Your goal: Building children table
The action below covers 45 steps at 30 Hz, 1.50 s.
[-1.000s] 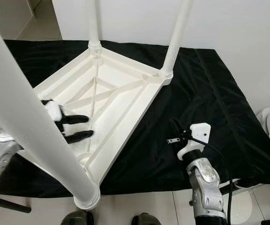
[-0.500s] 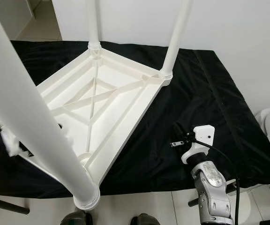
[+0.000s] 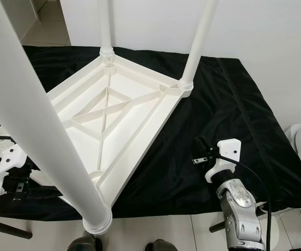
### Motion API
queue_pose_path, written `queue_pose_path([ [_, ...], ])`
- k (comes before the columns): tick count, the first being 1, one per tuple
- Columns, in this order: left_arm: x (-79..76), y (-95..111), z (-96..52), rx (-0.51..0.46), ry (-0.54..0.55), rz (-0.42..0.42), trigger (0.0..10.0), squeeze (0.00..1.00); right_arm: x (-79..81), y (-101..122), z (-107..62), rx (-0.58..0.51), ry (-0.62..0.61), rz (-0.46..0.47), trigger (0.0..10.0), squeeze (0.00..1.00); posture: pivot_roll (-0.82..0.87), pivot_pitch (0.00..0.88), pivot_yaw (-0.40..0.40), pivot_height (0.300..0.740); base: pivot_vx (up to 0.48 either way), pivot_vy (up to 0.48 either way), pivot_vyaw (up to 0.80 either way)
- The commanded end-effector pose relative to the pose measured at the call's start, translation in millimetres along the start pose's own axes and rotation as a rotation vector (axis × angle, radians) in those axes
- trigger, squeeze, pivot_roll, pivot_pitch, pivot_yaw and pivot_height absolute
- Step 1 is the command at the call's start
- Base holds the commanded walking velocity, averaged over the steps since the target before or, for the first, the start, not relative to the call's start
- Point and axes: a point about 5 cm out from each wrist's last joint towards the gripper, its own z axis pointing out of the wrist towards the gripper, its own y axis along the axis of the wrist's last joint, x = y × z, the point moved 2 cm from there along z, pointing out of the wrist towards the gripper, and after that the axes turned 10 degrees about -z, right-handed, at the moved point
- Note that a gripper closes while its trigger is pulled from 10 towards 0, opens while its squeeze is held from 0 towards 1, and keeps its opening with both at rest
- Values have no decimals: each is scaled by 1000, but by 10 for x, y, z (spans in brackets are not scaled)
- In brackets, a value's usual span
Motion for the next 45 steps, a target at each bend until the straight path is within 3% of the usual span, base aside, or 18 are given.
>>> queue_pose_path([
  [1,118,37,58,-24,59,31,10000,0,-17,-37,5,24,0,2,10000,0,86,37,-52,740,0,0,0],
  [10,382,63,239,-77,190,59,10000,0,-5,-27,7,21,-16,5,10000,0,55,48,-35,740,0,0,0],
  [15,392,-39,279,-58,183,54,10000,0,-27,-21,-30,22,-31,3,10000,0,44,50,-28,740,0,0,0],
  [18,336,-128,222,-30,129,13,10000,0,-81,-40,-94,36,-50,-4,10000,0,44,54,-27,740,0,0,0],
  [20,228,-202,66,17,56,-15,10000,0,-110,-62,-135,46,-53,-10,10000,0,55,60,-28,740,0,0,0],
  [22,216,-232,35,36,53,-18,10000,0,-107,-65,-128,47,-52,-10,10000,0,57,61,-31,740,0,0,0],
  [33,220,-321,33,69,50,-30,10000,0,-53,-40,-30,31,-30,-1,10000,0,72,59,-45,740,0,0,0],
  [34,213,-328,42,70,42,-30,10000,353,-54,-38,-29,32,-28,-4,10000,0,68,57,-44,740,0,0,0],
  [36,213,-328,42,70,42,-30,10000,353,-54,-38,-29,32,-28,-4,10000,0,68,57,-44,740,0,0,0],
  [37,203,-326,42,64,31,-27,10000,565,-67,-38,-31,33,-28,-7,10000,0,69,56,-46,740,0,0,0],
  [38,203,-326,42,64,31,-27,10000,565,-67,-38,-31,33,-28,-7,10000,0,69,56,-46,740,0,0,0],
  [39,192,-336,11,71,11,-47,10000,1000,-85,-42,-39,36,-30,-9,10000,0,73,56,-48,740,0,0,0],
  [41,183,-342,-13,75,-3,-62,10000,1000,-99,-44,-46,38,-32,-10,10000,0,73,56,-48,740,0,0,0],
  [44,220,-344,-18,97,52,-10,10000,1000,-110,-47,-49,40,-34,-16,10000,0,70,54,-46,740,0,0,0],
  [45,222,-345,-17,104,58,6,10000,733,-111,-45,-47,40,-34,-18,10000,0,72,54,-43,740,0,0,0],
])
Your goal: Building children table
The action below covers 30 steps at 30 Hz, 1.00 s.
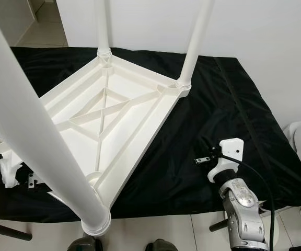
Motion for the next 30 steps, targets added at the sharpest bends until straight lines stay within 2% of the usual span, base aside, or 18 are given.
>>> queue_pose_path([
  [1,-135,-61,-15,63,-179,21,10000,733,-39,-44,-21,21,-12,5,10000,0,72,54,-43,740,0,0,0],
  [2,-135,-61,-15,63,-179,21,10000,733,-39,-44,-21,21,-12,5,10000,0,72,54,-43,740,0,0,0],
  [3,-128,-32,-72,57,-188,3,10000,0,-32,-47,-18,22,-13,3,10000,0,80,55,-46,740,0,0,0],
  [6,-122,-20,-86,55,-190,-1,10000,0,-29,-51,-16,22,-13,6,10000,0,80,55,-46,740,0,0,0],
  [12,-130,-40,67,67,-165,58,10000,0,4,-47,19,18,-8,11,10000,0,72,56,-43,740,0,0,0],
  [17,-73,-60,224,98,-132,105,10000,0,7,-38,12,18,-9,7,10000,0,59,61,-38,740,0,0,0],
  [25,-45,-51,304,108,-142,118,10000,0,-9,-46,-29,23,-20,3,10000,0,47,63,-28,740,0,0,0],
  [26,-42,-41,312,105,-155,105,8784,0,-13,-50,-39,25,-23,3,10000,0,46,63,-26,740,0,0,0],
  [27,-42,-41,312,105,-155,105,8784,0,-13,-50,-39,25,-23,3,10000,0,46,63,-26,740,0,0,0],
  [28,-26,-21,314,101,-161,105,2039,0,-9,-54,-50,27,-27,1,10000,0,44,62,-23,740,0,0,0],
  [30,-18,-15,315,99,-160,108,2039,0,-8,-56,-52,28,-28,0,10000,0,44,62,-23,740,0,0,0],
])
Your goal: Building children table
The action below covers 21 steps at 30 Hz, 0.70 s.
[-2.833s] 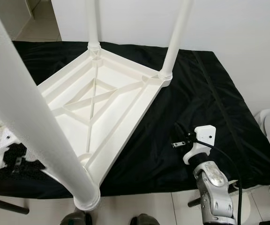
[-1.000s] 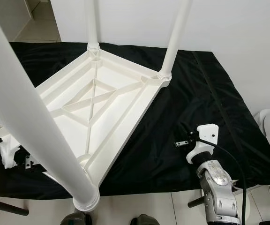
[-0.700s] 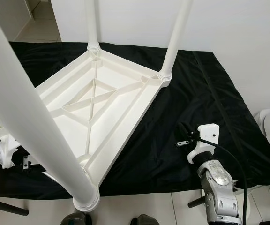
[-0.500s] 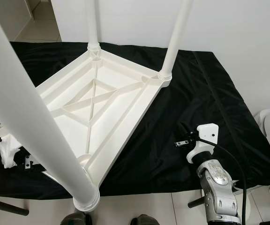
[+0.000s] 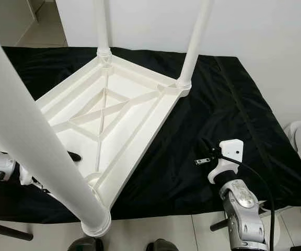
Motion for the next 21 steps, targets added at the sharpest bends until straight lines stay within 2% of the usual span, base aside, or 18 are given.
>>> queue_pose_path([
  [1,-27,-28,14,16,-45,-9,2039,0,-17,-8,-25,7,-11,-6,10000,0,44,62,-23,740,0,0,0],
  [2,-16,-27,14,16,-40,-7,980,0,-16,-8,-24,7,-13,-5,10000,0,45,62,-21,740,0,0,0],
  [4,16,-22,22,13,-17,-3,667,0,-17,-9,-23,7,-15,-5,10000,0,46,64,-21,740,0,0,0],
  [9,71,9,70,-12,30,-3,1294,0,-23,-7,-13,4,-26,-3,10000,0,47,66,-21,740,0,0,0],
  [21,162,171,212,-135,144,-20,1059,0,-36,-1,1,0,-46,1,10000,0,48,67,-20,740,0,0,0],
])
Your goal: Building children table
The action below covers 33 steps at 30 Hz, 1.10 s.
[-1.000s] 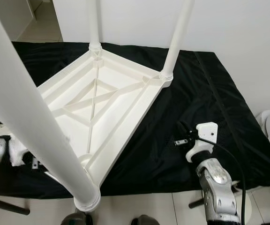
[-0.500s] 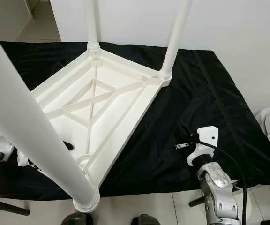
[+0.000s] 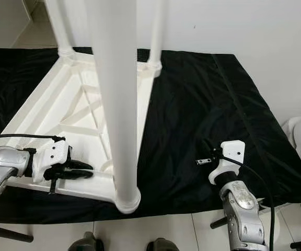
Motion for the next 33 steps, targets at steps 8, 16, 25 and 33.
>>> queue_pose_path([
  [8,278,178,206,-124,308,23,10000,0,-30,7,28,-4,-36,-1,10000,0,47,67,-25,740,0,0,0],
  [16,249,258,221,-181,237,-70,10000,1000,-45,-7,-23,-1,-48,1,10000,0,45,62,-25,740,0,0,0],
  [25,258,306,29,-211,227,-15,10000,0,-37,33,-90,-7,15,11,10000,902,40,53,-23,740,0,0,0],
  [33,295,310,-71,-222,247,-32,10000,0,94,71,-139,-13,152,10,10000,1000,39,45,-19,740,0,0,0],
])
